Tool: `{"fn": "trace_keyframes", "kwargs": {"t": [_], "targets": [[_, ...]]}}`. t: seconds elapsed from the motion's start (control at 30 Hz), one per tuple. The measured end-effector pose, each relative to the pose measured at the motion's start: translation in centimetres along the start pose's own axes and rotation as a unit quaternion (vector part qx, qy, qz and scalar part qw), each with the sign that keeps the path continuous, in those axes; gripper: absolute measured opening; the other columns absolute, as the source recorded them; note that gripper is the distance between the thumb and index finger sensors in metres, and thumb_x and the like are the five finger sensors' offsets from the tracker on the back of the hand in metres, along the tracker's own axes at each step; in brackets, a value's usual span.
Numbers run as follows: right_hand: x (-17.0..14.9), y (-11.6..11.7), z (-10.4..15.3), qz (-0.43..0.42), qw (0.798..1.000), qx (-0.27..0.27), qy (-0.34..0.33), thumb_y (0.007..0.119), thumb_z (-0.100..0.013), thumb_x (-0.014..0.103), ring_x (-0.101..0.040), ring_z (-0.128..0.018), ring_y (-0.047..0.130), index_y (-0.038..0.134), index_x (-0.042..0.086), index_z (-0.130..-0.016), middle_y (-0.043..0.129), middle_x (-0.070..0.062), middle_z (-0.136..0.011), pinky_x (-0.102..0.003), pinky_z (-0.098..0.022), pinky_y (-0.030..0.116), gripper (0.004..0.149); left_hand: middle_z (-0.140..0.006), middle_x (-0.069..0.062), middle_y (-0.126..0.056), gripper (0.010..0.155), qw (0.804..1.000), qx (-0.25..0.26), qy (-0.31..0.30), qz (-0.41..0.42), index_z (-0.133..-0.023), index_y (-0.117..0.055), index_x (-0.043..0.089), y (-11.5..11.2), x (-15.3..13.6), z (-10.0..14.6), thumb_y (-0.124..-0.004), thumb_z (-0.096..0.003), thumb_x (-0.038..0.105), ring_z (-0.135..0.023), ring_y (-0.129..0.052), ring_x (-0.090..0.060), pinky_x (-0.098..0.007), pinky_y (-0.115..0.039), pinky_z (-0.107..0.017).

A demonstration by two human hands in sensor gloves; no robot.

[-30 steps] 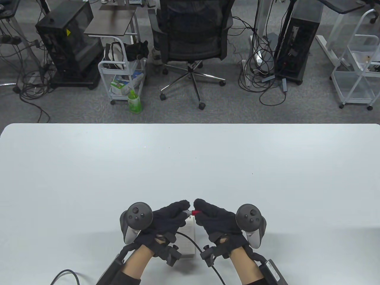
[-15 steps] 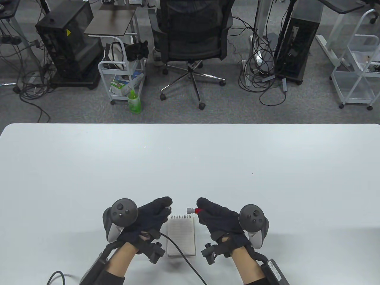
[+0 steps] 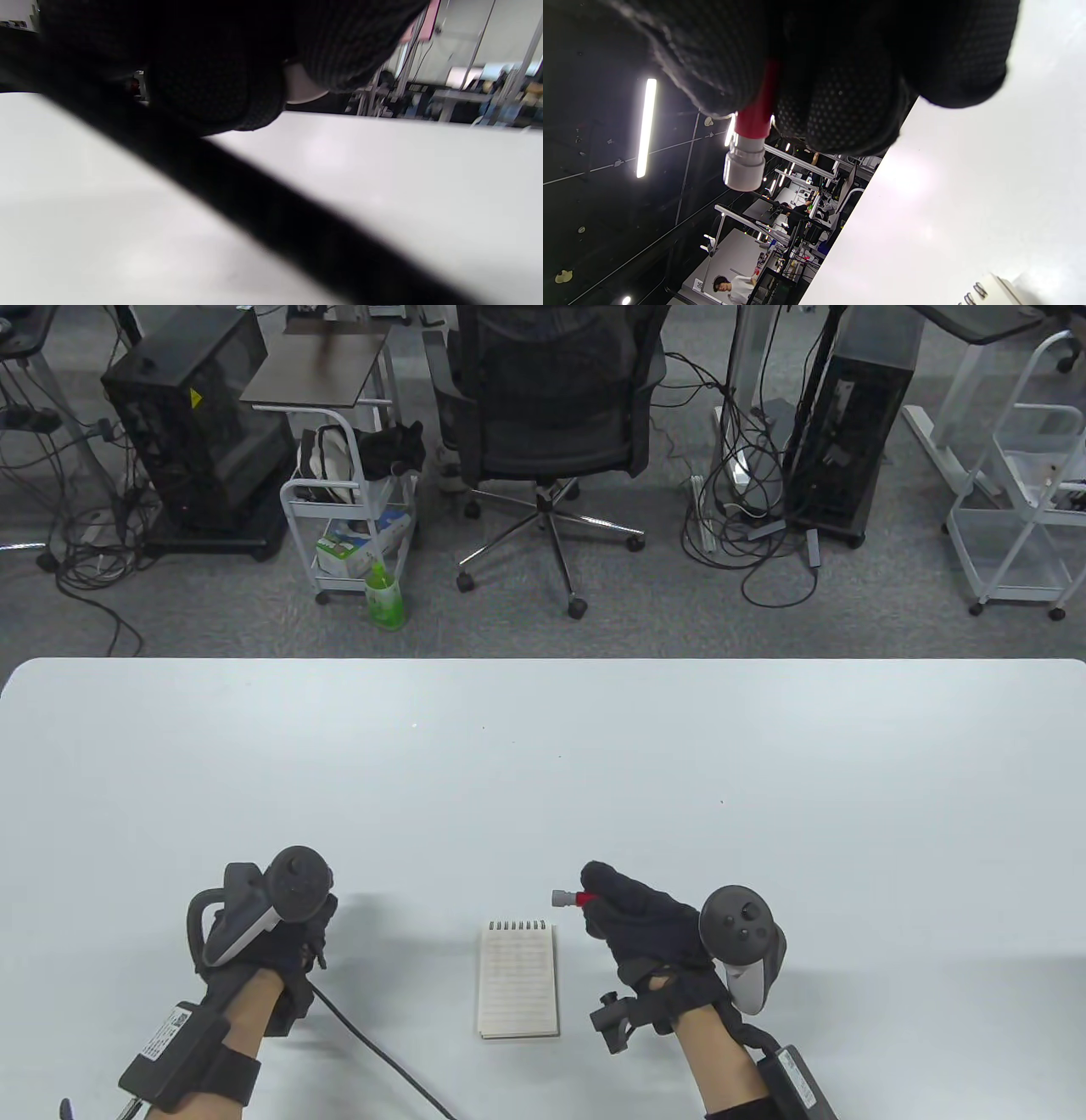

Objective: Stamp flower pattern stamp onto notebook

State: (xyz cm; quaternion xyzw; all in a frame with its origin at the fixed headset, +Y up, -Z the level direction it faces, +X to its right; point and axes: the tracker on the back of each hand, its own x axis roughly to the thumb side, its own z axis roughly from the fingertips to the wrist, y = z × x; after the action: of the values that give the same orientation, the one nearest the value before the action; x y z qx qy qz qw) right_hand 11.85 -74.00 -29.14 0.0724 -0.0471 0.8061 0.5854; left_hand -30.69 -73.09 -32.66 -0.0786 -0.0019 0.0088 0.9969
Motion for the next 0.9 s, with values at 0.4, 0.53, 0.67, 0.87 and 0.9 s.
{"fn": "trace_keyframes", "kwargs": {"t": [0.4, 0.53, 0.67, 0.87, 0.9], "targets": [[-0.7, -0.7, -0.2, 0.018, 1.0, -0.004, 0.008, 0.088, -0.039, 0.029, -0.03, -0.048, 0.101, 0.084, 0.018, -0.085, 0.09, -0.017, -0.072, -0.05, -0.041, 0.081, 0.047, -0.076, -0.01, -0.094, 0.05, 0.995, -0.044, -0.003, -0.095, -0.085, -0.081, 0.014, -3.8, 0.1, -1.4, -0.08, -0.041, 0.037, -0.05, -0.099, -0.027, -0.053, -0.078, -0.044], [-0.7, -0.8, -0.2, 0.023, 1.0, -0.006, 0.009, 0.088, -0.039, 0.029, -0.03, -0.048, 0.101, 0.084, 0.018, -0.085, 0.09, -0.017, -0.072, -0.05, -0.041, 0.081, 0.047, -0.074, -0.011, -0.095, 0.05, 0.994, -0.032, -0.016, -0.107, -0.085, -0.083, 0.013, -4.3, 0.3, -1.4, -0.08, -0.0408, 0.037, -0.05, -0.099, -0.027, -0.054, -0.078, -0.044], [-0.7, -0.9, -0.3, 0.023, 1.0, -0.007, 0.011, 0.087, -0.039, 0.029, -0.03, -0.048, 0.102, 0.084, 0.018, -0.085, 0.09, -0.017, -0.072, -0.05, -0.041, 0.081, 0.047, -0.075, -0.011, -0.094, 0.052, 0.992, -0.029, -0.025, -0.12, -0.086, -0.082, 0.013, -4.5, 0.4, -1.3, -0.08, -0.0405, 0.038, -0.051, -0.099, -0.027, -0.054, -0.078, -0.045], [-0.7, -1.2, -0.3, 0.029, 0.999, -0.01, 0.014, 0.087, -0.039, 0.029, -0.03, -0.048, 0.101, 0.084, 0.018, -0.085, 0.09, -0.017, -0.073, -0.051, -0.041, 0.081, 0.047, -0.08, -0.011, -0.091, 0.057, 0.99, -0.051, -0.021, -0.129, -0.09, -0.078, 0.015, -4.3, 0.3, -1.2, -0.078, -0.0401, 0.042, -0.057, -0.097, -0.029, -0.055, -0.076, -0.047], [-0.8, -1.3, -0.3, 0.029, 0.999, -0.01, 0.014, 0.087, -0.039, 0.029, -0.03, -0.049, 0.101, 0.084, 0.018, -0.085, 0.09, -0.017, -0.072, -0.051, -0.041, 0.081, 0.047, -0.083, -0.012, -0.09, 0.059, 0.99, -0.054, -0.019, -0.129, -0.091, -0.076, 0.015, -4.2, 0.2, -1.2, -0.078, -0.0399, 0.043, -0.06, -0.097, -0.03, -0.055, -0.075, -0.048]]}}
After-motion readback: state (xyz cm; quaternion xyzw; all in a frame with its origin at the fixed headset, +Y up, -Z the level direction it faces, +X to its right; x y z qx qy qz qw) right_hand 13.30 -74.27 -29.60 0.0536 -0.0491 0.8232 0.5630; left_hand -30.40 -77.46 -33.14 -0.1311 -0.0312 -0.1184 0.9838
